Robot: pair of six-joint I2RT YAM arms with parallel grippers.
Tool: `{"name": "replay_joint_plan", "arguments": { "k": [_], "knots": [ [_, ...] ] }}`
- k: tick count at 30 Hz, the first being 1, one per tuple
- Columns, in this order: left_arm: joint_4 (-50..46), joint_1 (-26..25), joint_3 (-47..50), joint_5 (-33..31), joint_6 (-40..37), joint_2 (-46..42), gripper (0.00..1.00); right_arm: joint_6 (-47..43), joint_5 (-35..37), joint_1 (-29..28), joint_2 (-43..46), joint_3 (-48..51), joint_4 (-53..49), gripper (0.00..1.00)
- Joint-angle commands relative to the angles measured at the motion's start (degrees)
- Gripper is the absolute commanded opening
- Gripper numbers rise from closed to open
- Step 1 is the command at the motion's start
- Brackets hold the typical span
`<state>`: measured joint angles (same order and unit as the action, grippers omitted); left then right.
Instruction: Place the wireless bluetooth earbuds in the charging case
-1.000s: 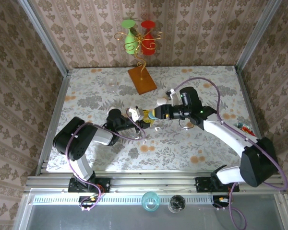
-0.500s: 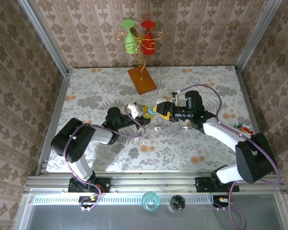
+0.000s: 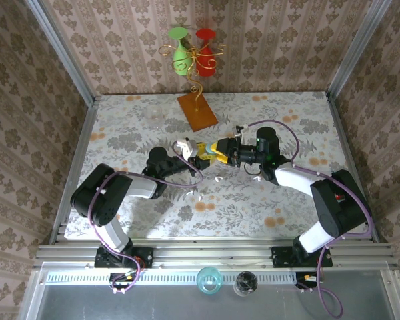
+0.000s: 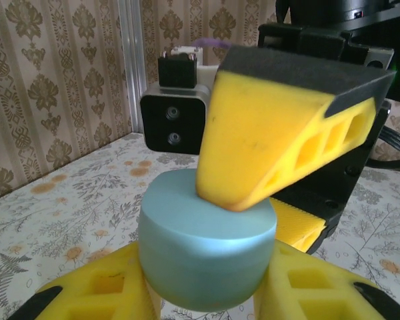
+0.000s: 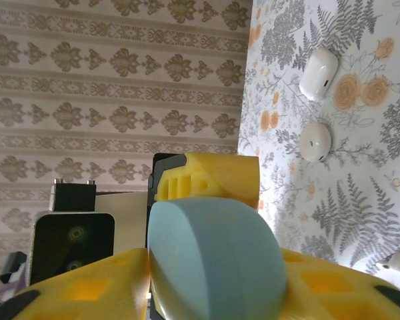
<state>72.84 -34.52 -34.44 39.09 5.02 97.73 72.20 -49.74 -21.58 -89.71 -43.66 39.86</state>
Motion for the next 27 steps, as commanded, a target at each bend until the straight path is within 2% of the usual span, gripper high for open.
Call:
{"name": "replay_joint_plan", "arguments": {
  "k": [1,7,11,13,15,18,24,27],
  "knots": [
    [1.3,-0.6,-1.5,0.5,1.9,-0.7,0.34,1.6,-1.5,0.3,-0.6,0.2,4.8,0.42],
    [1.3,-0.6,-1.2,0.7,1.2,-1.0,0.34,1.2,-0.8,0.9,-0.9,1.2,5.2,0.24],
    [1.3,-0.5,-0.2,0.5,-0.4,-1.3,0.4,-0.1,0.0,1.1,-0.5,1.4,3.8,0.15],
    [1.1,-0.5,0.6,-0.1,-1.5,-1.8,0.48,-1.7,0.8,1.4,0.1,1.4,1.7,0.13],
    [1.2,-0.2,1.8,-1.4,-2.8,-2.6,0.63,-4.3,2.4,2.0,1.0,1.5,-2.2,0.11],
    [1.0,0.9,3.8,-3.5,-4.0,-4.6,0.77,-9.0,4.7,3.6,1.5,1.6,-8.4,0.12],
    [0.7,3.9,7.8,-5.4,-4.9,-8.3,0.94,-18.2,11.6,7.9,0.0,1.3,-20.1,0.12],
    [-0.6,4.9,9.0,-6.4,-6.0,-9.8,1.0,-20.1,14.5,9.6,-2.5,0.9,-22.5,0.12]
  ]
}}
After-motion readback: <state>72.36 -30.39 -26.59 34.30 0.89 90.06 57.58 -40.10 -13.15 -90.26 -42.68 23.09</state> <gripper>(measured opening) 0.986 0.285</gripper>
